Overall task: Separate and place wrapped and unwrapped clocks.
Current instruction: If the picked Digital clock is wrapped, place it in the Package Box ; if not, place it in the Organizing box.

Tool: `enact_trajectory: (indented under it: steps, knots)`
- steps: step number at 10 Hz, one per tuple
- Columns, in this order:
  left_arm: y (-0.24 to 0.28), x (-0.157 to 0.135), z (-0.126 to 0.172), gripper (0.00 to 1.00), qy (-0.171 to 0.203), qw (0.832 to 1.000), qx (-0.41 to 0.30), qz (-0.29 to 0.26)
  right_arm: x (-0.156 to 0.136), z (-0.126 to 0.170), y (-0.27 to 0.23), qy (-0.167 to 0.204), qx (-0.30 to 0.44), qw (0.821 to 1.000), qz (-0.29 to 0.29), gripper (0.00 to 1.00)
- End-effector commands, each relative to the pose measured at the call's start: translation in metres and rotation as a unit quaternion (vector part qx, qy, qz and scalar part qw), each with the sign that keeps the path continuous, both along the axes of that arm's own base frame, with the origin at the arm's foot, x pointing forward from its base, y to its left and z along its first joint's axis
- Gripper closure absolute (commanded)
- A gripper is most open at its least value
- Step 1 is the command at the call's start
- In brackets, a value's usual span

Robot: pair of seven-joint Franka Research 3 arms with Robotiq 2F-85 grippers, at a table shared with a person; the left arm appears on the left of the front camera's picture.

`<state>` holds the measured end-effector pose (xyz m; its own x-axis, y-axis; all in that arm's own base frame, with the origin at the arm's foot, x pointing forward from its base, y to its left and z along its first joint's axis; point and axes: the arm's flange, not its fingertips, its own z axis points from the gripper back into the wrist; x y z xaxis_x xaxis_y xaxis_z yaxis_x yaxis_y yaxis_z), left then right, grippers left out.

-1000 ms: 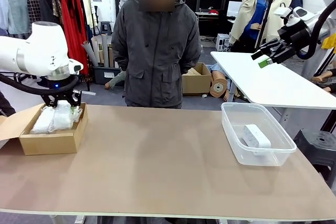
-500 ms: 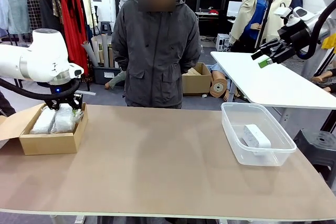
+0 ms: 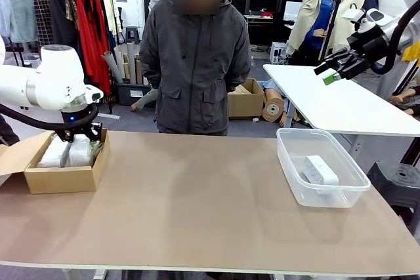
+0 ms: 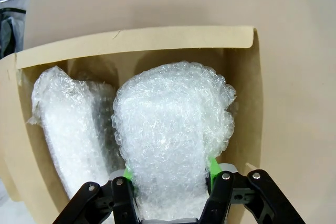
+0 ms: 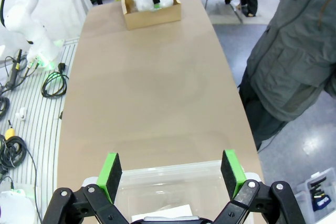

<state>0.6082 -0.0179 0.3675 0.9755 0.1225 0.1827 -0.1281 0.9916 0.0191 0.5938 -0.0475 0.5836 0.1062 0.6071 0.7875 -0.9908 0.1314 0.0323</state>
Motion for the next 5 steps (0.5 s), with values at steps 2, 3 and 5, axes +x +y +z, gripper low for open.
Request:
enact_trajectory:
  steps: [2,3,5]
  knots:
    - [0.0063,0.0067,-0.0052,0.81,-0.002,1.0,-0.005,-0.002,-0.0006,0.0016,0.0007,-0.002,-0.001,1.0,0.0,0.0]
    - [0.0076,0.0074,-0.0069,0.73,0.001,1.0,-0.004,0.0,-0.0006,0.0016,0.0007,-0.002,-0.001,1.0,0.0,0.0]
    - [0.0075,0.0078,-0.0076,0.43,0.005,1.0,-0.002,-0.002,-0.0006,0.0016,0.0007,-0.002,-0.001,1.0,0.0,0.0]
